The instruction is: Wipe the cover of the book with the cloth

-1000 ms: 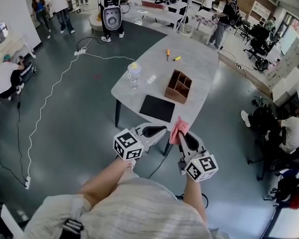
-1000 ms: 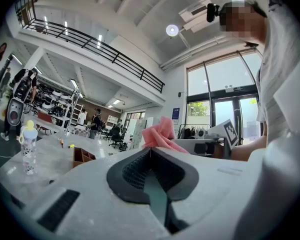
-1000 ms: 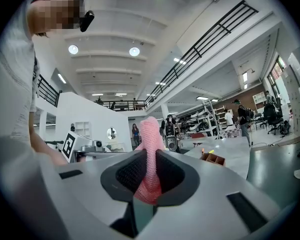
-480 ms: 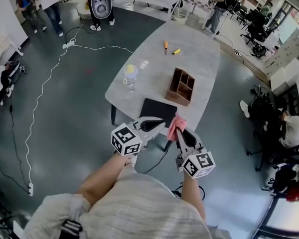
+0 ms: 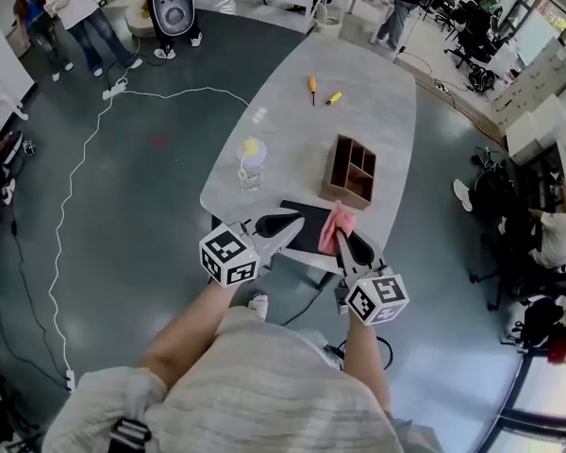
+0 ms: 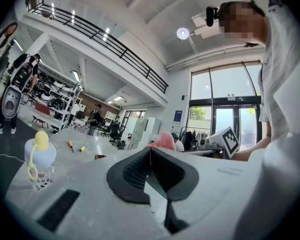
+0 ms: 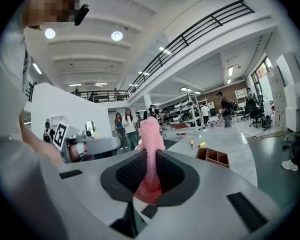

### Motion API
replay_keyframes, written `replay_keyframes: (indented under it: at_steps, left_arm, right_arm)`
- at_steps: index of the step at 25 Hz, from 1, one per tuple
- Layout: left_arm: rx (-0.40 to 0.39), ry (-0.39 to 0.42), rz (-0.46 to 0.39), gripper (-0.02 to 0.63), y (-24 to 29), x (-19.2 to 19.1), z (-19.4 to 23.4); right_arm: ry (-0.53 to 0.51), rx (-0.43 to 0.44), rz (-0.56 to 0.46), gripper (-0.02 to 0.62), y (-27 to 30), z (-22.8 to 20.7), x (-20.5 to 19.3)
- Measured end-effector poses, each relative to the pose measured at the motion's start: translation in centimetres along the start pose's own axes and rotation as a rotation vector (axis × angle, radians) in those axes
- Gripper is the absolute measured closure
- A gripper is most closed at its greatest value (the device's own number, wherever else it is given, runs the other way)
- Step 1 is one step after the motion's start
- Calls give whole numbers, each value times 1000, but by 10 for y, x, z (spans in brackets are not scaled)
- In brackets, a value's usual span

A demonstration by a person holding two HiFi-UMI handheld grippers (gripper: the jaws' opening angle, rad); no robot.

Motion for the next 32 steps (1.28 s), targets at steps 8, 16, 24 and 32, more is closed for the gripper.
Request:
replay_keyframes:
  at_steps: [8, 16, 24, 32]
  left_arm:
    - [-4, -3, -8, 591, 2, 1, 43]
    - [3, 8, -1, 591, 17, -8, 60]
    - [9, 4, 29, 591, 35, -25, 70]
    - [21, -4, 67, 591, 40, -40, 77]
  right_arm:
    - [-30, -84, 50, 546, 22, -18, -11]
    - [-45, -153, 162, 546, 38, -64, -48]
    - [-74, -214, 297, 546, 60, -99, -102]
    - [-82, -303, 431, 546, 75, -134, -154]
Point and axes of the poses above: the fingertips, and each gripper's own axes: y forward along the fingers, z to its left, x out of its top, the point moved 2 cm from there along -y, backward along the fingers, and after that the axes turned 1 degree about z, right-handed, at the moved point
